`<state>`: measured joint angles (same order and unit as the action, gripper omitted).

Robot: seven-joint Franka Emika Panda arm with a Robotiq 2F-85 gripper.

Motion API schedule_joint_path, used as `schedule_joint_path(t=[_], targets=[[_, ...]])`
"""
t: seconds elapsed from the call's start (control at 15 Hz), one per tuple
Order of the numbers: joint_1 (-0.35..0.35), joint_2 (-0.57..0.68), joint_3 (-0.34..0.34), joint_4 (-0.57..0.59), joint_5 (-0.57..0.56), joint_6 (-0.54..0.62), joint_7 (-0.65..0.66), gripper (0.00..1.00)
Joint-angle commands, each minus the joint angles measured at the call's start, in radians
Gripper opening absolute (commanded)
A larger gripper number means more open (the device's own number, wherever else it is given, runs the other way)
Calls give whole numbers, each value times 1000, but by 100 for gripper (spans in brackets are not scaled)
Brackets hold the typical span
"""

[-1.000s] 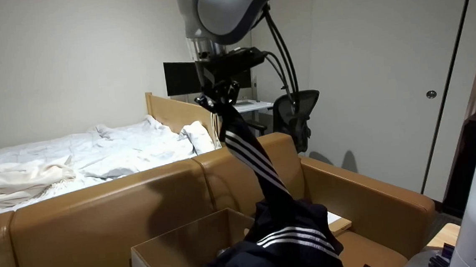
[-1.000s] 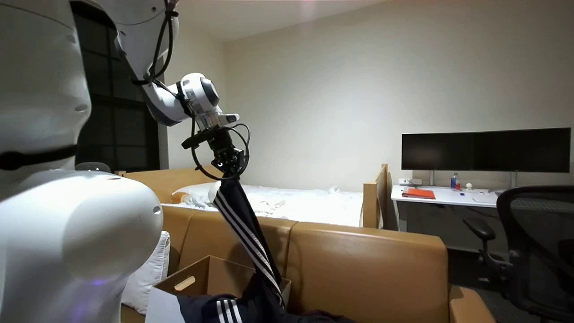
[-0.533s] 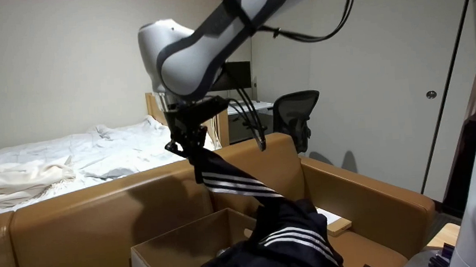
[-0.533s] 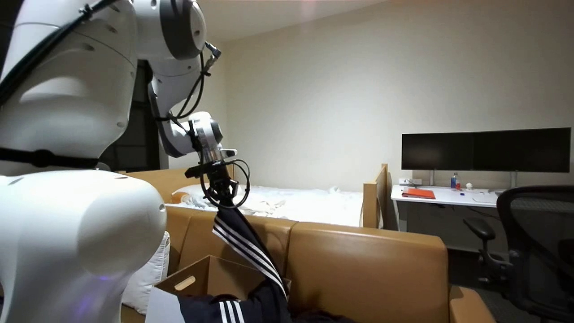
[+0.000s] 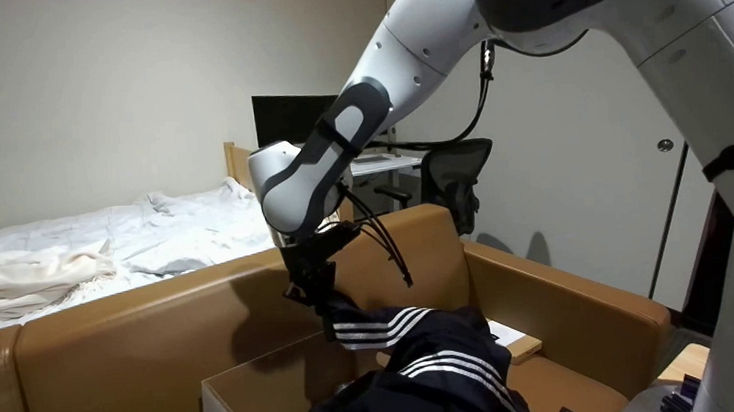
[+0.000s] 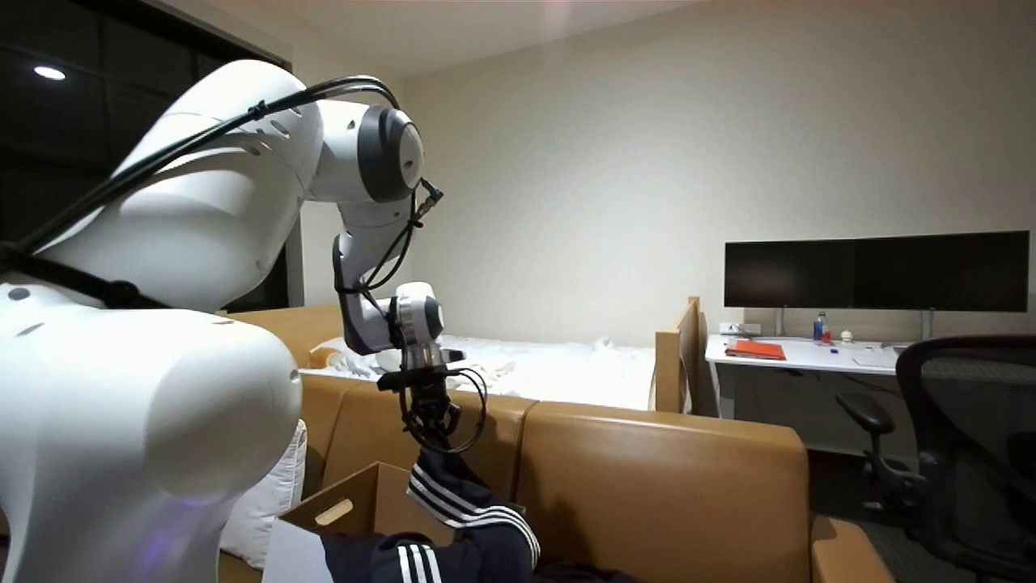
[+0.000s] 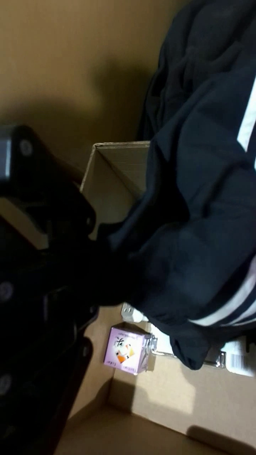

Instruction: Put the black trousers in the box

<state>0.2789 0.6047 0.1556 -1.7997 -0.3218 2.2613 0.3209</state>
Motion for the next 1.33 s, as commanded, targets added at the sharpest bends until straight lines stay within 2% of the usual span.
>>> schedule_joint_path(t=[0.0, 0.27, 0.73, 0.8, 1.27], targets=[[5, 69, -36, 44, 61, -16, -57, 1], [0, 116, -46, 61, 100, -20, -77, 1], [14, 194, -58, 117, 98, -49, -79, 1], [17, 205, -57, 127, 96, -58, -83, 26], [50, 186, -69, 165, 76, -111, -69, 69]])
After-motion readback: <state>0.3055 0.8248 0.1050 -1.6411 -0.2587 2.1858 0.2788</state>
